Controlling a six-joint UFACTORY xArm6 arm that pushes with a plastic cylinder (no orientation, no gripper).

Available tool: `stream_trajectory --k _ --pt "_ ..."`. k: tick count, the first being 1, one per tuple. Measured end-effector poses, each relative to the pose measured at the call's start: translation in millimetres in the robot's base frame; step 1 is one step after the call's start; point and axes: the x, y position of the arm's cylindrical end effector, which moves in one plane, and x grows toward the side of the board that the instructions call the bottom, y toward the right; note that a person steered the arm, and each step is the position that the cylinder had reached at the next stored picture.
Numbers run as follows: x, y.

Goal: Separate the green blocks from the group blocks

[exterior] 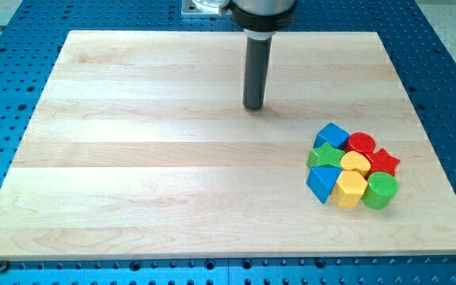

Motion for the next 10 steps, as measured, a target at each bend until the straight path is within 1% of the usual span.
stream_trajectory --k 3,6,7,8,9,10 --pt "6.1 -5.1" --pt "-0.1 2.1" --pt "-2.0 36.4" --pt "-0.8 90.5" --pt "-0.8 111.1" --pt "17.5 134.7"
